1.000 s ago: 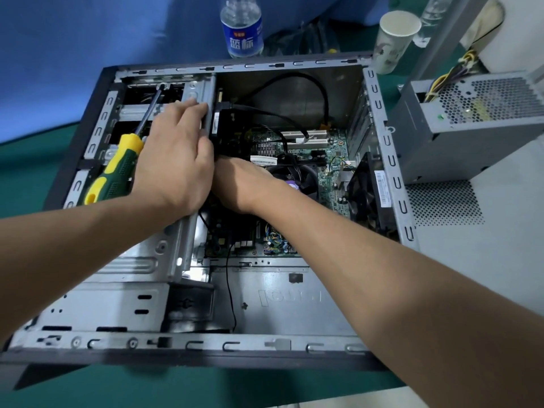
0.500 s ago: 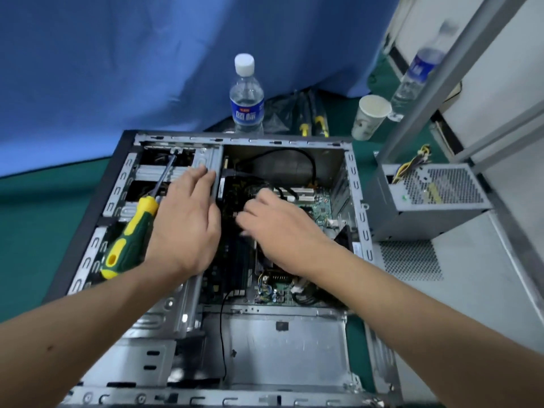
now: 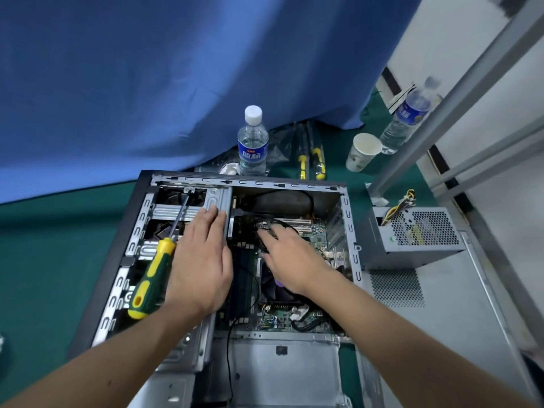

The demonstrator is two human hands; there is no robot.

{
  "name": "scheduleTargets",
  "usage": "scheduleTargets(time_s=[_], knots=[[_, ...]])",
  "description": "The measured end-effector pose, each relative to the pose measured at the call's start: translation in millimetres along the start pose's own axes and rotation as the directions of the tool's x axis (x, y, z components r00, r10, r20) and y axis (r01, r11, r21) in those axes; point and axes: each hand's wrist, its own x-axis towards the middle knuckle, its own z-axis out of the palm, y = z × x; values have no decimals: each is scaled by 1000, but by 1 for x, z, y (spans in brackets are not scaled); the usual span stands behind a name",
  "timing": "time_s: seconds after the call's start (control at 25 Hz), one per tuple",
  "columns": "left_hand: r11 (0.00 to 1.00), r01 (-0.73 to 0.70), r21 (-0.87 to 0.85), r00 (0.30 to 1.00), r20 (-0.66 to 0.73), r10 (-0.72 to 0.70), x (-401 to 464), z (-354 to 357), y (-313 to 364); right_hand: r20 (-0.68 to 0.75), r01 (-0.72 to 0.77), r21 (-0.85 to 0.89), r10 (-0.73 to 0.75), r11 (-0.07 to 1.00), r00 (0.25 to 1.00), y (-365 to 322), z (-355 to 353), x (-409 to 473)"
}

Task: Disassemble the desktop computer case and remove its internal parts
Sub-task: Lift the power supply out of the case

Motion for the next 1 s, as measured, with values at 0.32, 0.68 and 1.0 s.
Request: scheduleTargets(time_s=[0.32, 0.68, 1.0], knots=[[1000, 18, -16, 1000, 25, -18, 0, -3, 3, 10, -131, -111, 133, 985, 991, -9, -4, 28], [998, 52, -24, 997, 57, -50, -1, -12, 9, 52, 18, -236, -6, 972, 999, 9, -35, -18], [998, 64, -19, 996, 62, -63, 1, -13, 9, 72, 115, -283, -99, 952, 993, -13, -29, 5]])
